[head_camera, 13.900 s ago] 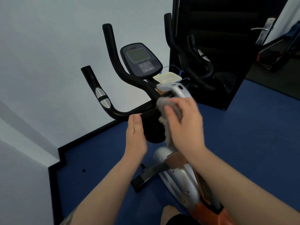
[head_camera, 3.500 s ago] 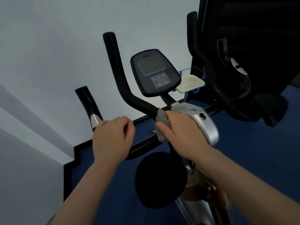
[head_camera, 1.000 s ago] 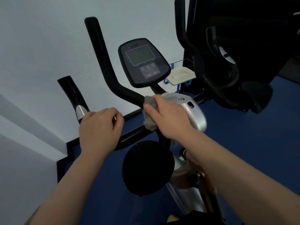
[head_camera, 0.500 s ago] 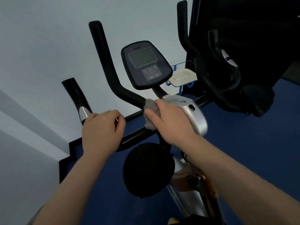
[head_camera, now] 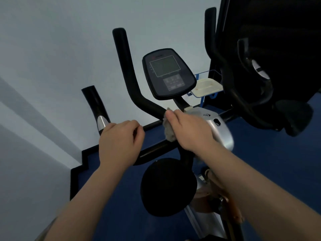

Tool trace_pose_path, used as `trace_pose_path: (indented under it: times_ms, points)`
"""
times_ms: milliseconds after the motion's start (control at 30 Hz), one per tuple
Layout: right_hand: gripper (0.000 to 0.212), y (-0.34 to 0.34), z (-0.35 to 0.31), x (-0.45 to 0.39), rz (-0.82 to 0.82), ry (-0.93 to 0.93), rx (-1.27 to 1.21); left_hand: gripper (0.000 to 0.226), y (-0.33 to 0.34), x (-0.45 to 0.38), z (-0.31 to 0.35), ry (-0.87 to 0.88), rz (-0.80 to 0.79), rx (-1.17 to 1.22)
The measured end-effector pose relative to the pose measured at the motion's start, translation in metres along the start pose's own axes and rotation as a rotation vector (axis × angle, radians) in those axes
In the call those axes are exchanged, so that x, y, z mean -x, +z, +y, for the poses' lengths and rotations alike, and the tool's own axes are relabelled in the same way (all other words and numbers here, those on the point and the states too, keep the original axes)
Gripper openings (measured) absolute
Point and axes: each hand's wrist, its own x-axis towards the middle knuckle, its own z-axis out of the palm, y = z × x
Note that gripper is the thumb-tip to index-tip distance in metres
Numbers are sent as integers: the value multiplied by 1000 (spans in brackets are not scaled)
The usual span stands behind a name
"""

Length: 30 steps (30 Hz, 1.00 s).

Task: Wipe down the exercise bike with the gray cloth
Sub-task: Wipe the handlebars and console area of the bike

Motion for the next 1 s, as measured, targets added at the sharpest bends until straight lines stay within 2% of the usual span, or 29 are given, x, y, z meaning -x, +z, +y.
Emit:
trace_pose_path:
  times_ms: [100, 133, 233, 267, 433, 533, 600, 733, 833, 900, 1000]
  points:
    - [34, -4, -2, -11, -127, 27, 57, 27, 0, -1, -1, -11, 0, 19]
    - [34, 0, 1, -4, -87, 14, 42, 27, -1, -1, -1, -12, -9, 19]
    - [34, 8, 1, 32, 200, -4, -205, 27, -1, 1, 0, 2, -18, 12]
    - [33, 8, 1, 33, 212, -9, -191, 27, -1, 1, 0, 5, -13, 15]
    - [32, 0, -5, -6, -41, 53, 33, 28, 0, -1, -3, -3, -4, 33]
    - [36, 4, -1, 14, 107, 55, -98, 27, -2, 0, -3, -12, 4, 62]
    - [35, 5, -1, 24, 150, 25, -182, 27, -2, 0, -4, -4, 21, 88]
    - [32, 2, -2, 4, 18, 21, 14, 25, -1, -1, -6, -9, 33, 134]
    - [41, -5, -3, -6, -77, 149, -138, 26, -1, 0, -5, -17, 19, 134]
    - [42, -10, -2, -13, 46, 224, -264, 28, -2, 1, -5, -5, 15, 168]
    - [37, -20, -11, -25, 298, 205, -337, 35, -6, -3, -10, 9, -48, 313]
